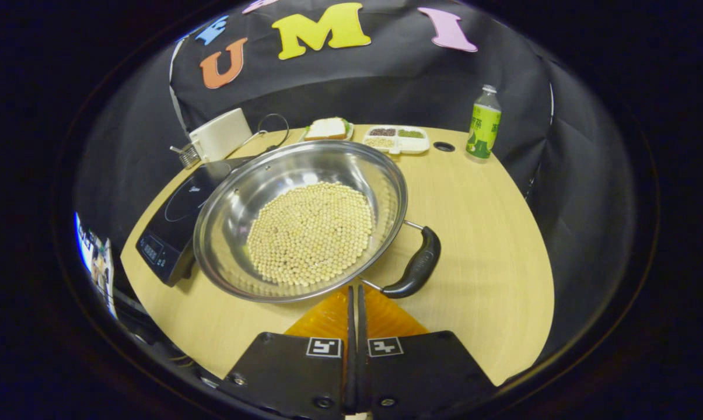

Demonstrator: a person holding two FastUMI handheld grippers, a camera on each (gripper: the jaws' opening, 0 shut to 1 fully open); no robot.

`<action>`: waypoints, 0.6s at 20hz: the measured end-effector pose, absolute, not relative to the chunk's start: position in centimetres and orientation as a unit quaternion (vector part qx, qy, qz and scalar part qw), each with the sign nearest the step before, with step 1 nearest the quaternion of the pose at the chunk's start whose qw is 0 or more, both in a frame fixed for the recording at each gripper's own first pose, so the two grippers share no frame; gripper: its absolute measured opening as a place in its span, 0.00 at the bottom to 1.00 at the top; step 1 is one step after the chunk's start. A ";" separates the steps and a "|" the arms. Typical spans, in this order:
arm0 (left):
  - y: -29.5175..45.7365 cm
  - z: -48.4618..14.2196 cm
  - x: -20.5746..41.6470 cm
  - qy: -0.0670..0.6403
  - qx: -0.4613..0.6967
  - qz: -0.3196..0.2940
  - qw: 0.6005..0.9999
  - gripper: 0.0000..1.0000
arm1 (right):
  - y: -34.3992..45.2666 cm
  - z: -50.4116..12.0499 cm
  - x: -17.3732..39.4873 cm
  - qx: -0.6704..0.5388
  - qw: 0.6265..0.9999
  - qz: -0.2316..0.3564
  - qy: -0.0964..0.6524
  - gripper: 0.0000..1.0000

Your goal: First push the handle of the pot to place it horizontally, then grasp the pot with both hands and set it on the induction cooktop.

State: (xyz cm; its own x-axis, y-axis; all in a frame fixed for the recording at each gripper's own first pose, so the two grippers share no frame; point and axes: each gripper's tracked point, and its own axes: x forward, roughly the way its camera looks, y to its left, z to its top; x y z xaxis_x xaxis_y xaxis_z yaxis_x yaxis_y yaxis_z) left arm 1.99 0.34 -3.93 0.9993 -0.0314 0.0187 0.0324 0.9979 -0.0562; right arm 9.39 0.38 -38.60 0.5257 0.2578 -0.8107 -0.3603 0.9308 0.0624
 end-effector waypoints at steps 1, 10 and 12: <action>0.4 -4.0 2.0 -0.010 -0.028 -0.016 0.999 0.95 | 0.1 -38.6 9.8 -0.061 0.872 0.177 0.452 0.04; 1.0 -5.5 3.3 0.005 -0.022 -0.007 1.000 0.95 | -2.5 -39.0 13.5 -0.128 0.871 0.192 0.434 0.04; 1.1 -6.5 3.8 0.015 -0.022 -0.004 1.000 0.95 | -2.9 -39.0 14.3 -0.142 0.871 0.193 0.429 0.04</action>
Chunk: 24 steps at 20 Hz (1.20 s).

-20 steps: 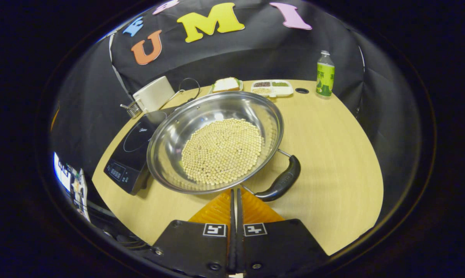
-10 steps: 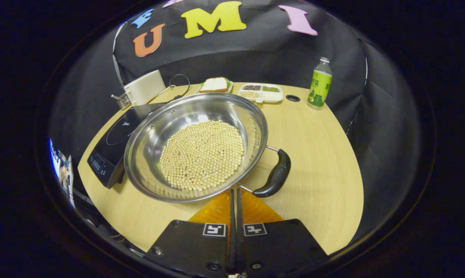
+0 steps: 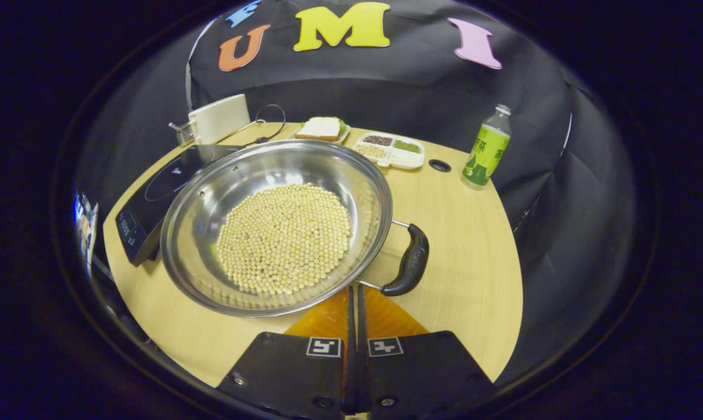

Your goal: First push the handle of the pot to place it horizontally, then grasp the pot with both hands and set it on the induction cooktop.

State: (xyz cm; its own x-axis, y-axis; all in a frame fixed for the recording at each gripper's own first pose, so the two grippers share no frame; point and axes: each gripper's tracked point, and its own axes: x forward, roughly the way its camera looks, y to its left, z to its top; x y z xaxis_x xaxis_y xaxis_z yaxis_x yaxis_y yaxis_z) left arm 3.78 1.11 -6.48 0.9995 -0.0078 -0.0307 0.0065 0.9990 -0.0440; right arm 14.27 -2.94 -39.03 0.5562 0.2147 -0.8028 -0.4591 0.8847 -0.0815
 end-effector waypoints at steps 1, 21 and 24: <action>1.1 -6.9 4.0 0.022 -0.020 -0.001 1.000 0.95 | -3.1 -39.0 14.6 -0.143 0.871 0.194 0.429 0.04; -2.4 -14.7 11.1 0.160 -0.045 -0.005 0.986 0.95 | -6.4 -30.9 15.9 -0.054 0.924 0.104 0.363 0.50; -3.7 -16.7 12.4 0.193 -0.030 -0.015 0.981 0.96 | -6.8 -29.5 16.5 -0.050 0.928 0.098 0.355 0.80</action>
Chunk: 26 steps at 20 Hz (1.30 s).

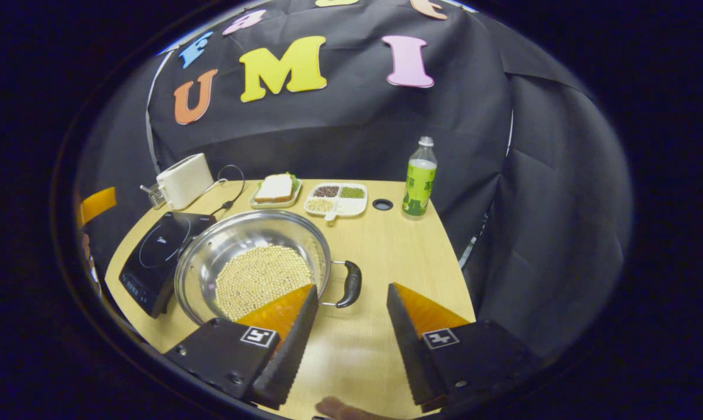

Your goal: First push the handle of the pot to place it horizontally, then grasp the pot with both hands and set it on the induction cooktop.

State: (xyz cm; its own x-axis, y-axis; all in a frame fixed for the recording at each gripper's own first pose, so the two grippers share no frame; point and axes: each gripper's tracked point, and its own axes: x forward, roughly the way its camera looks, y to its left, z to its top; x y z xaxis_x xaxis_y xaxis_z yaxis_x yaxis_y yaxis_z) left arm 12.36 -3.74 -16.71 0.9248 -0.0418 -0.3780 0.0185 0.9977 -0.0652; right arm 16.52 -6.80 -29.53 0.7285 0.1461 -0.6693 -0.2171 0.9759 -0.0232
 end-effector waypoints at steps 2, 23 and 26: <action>-4.8 -18.2 12.9 0.220 -0.024 -0.026 0.975 0.95 | -6.7 -29.2 16.9 -0.047 0.928 0.096 0.357 0.85; -5.5 -31.0 17.6 0.394 -0.007 -0.022 0.919 0.94 | -3.8 -34.8 20.7 0.024 0.897 0.094 0.431 0.89; -6.0 -32.0 17.7 0.398 -0.009 -0.029 0.917 0.87 | -3.3 -35.4 20.7 0.035 0.894 0.101 0.436 0.89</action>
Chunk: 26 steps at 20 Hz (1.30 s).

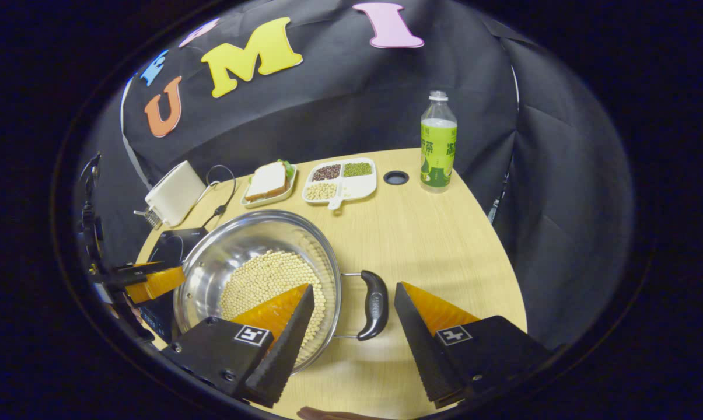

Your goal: First push the handle of the pot to place it horizontally, then grasp the pot with both hands and set it on the induction cooktop.

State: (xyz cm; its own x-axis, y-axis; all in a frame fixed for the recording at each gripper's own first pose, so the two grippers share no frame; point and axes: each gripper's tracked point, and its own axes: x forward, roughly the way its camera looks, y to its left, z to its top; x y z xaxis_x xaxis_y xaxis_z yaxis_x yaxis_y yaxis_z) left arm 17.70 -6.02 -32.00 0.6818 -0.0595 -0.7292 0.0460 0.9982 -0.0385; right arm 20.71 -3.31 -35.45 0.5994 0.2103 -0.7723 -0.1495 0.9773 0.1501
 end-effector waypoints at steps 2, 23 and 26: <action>-6.0 -32.4 17.9 0.399 -0.003 -0.027 0.917 0.81 | -3.4 -35.9 20.8 0.035 0.892 0.097 0.441 0.86; -5.5 -33.1 18.3 0.400 -0.012 -0.030 0.916 0.55 | -3.7 -37.5 21.0 0.039 0.891 0.074 0.447 0.58; -5.6 -33.0 18.3 0.399 -0.029 -0.031 0.916 0.55 | -3.7 -37.3 20.7 0.042 0.891 0.071 0.447 0.57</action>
